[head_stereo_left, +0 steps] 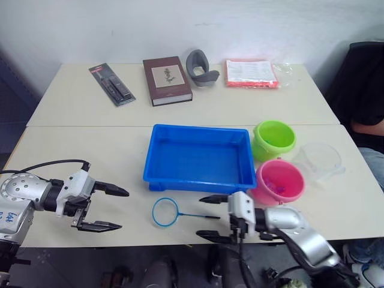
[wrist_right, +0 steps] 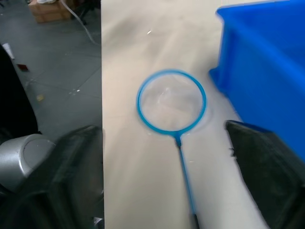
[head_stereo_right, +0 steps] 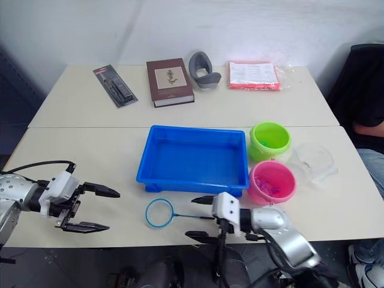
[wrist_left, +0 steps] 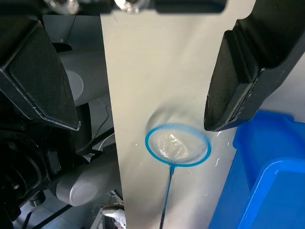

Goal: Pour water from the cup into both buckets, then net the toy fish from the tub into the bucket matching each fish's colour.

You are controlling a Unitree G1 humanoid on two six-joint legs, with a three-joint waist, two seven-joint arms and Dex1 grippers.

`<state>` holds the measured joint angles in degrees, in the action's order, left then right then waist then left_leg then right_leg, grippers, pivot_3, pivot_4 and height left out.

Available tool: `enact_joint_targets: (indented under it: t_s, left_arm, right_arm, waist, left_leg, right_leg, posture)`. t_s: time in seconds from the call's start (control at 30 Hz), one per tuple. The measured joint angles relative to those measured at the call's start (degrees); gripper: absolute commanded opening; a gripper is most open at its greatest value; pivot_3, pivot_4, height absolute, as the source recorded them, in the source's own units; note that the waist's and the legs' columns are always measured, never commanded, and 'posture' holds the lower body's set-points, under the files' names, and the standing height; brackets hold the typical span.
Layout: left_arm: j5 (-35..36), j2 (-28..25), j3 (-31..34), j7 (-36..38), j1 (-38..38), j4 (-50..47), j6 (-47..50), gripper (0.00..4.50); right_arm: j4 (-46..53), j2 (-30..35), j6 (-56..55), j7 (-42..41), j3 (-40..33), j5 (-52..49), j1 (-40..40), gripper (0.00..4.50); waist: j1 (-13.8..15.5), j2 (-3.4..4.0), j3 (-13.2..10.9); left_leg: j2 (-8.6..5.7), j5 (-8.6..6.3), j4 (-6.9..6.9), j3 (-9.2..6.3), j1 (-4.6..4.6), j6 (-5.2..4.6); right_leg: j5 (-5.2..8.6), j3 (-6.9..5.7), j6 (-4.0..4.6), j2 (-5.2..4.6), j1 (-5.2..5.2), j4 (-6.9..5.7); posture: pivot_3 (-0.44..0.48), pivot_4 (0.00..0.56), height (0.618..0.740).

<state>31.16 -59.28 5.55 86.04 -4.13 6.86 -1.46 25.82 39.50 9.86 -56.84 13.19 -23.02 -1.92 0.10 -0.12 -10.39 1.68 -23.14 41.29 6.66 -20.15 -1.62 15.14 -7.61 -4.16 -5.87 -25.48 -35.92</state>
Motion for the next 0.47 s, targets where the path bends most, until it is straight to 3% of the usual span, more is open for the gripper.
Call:
enact_joint_targets:
  t_s: [0.07,0.2,0.33,0.47]
  left_arm:
    - [-0.67,-0.33,2.92,0.0,3.6,1.92,-3.17,4.5]
    - [-4.37,-0.27,6.43,-0.81,6.34,6.61,-9.51,4.5]
    - [-8.41,0.34,9.16,-4.21,7.25,14.78,-15.87,4.5]
    - [-10.87,2.29,9.57,-6.36,7.05,20.0,-20.45,4.5]
  right_arm:
    - [8.17,5.86,3.18,0.14,-9.71,-5.23,-8.02,4.47]
    - [17.84,8.43,4.79,-2.15,-29.22,-11.8,-23.65,4.47]
    - [14.82,7.84,-1.8,-10.46,-48.28,-9.66,-34.48,4.47]
    - [5.86,7.11,-11.64,-16.23,-55.07,-6.33,-34.04,4.47]
  waist:
    - [0.06,-0.06,0.04]
    - [0.28,-0.18,0.1]
    - [0.69,-0.21,0.12]
    - [0.46,-0.33,0.18]
  left_leg:
    - [0.02,-0.02,-0.1,-0.05,0.04,0.02]
    - [0.06,-0.04,-0.12,0.04,0.17,0.03]
    - [0.13,-0.35,-0.32,0.23,1.03,-0.16]
    - [0.14,-0.55,-0.3,0.25,1.18,-0.24]
  right_leg:
    - [0.01,-0.01,0.01,0.01,0.03,0.08]
    - [0.03,0.01,0.04,0.1,0.09,0.24]
    - [0.02,0.09,0.04,0.12,0.83,0.44]
    - [0.03,0.38,0.04,-0.41,0.94,0.48]
  posture:
    - [0.0,0.15,0.74]
    - [0.0,0.15,0.74]
    - [0.0,0.15,0.74]
    - [0.0,0.15,0.74]
